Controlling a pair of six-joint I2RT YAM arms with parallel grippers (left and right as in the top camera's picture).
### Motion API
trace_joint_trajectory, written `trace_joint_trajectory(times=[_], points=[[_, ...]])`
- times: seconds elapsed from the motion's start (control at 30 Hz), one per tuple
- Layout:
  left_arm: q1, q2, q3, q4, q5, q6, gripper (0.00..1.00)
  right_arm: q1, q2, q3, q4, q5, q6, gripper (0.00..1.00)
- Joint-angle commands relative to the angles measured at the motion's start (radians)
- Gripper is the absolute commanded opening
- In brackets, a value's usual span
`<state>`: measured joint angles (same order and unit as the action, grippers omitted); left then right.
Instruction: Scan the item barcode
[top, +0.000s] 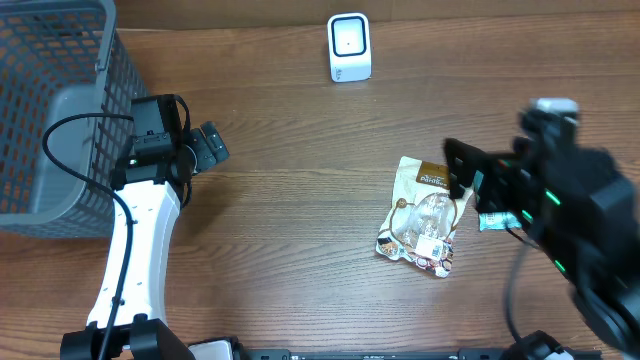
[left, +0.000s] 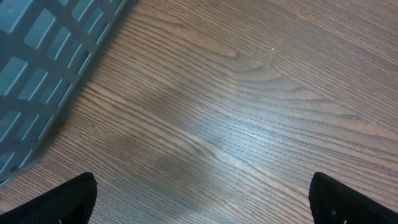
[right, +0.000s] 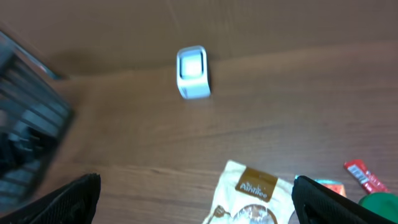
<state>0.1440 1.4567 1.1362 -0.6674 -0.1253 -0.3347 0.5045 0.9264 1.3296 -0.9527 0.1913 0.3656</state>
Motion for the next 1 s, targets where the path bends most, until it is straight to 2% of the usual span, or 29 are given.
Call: trace_joint_trajectory(times=[0.0, 0.2, 0.4, 0.73, 0.97], points=[[-0.001, -0.003, 0.015, -0.002, -0.015, -0.01, 1.0, -0.003, -0.116, 0.016, -0.039, 0.03, -0.004, 1.0], [-0.001, -0.003, 0.015, -0.002, -0.015, -0.01, 1.0, -0.03, -0.293, -0.035, -0.073, 0.032, -0.003, 1.0], [-0.001, -0.003, 0.015, -0.002, -0.015, -0.01, 1.0, -0.13, -0.473, -0.207, -0.037, 0.033, -0.003, 1.0], [-0.001, -0.003, 0.015, -0.002, -0.015, -0.01, 1.0, -0.26, -0.712, -0.567, 0.275, 0.013, -0.003, 1.0], [-0.001, -0.003, 0.015, -0.002, -0.015, -0.01, 1.0, -0.293, -0.851, -0.818, 0.623, -0.041, -0.004, 1.0]])
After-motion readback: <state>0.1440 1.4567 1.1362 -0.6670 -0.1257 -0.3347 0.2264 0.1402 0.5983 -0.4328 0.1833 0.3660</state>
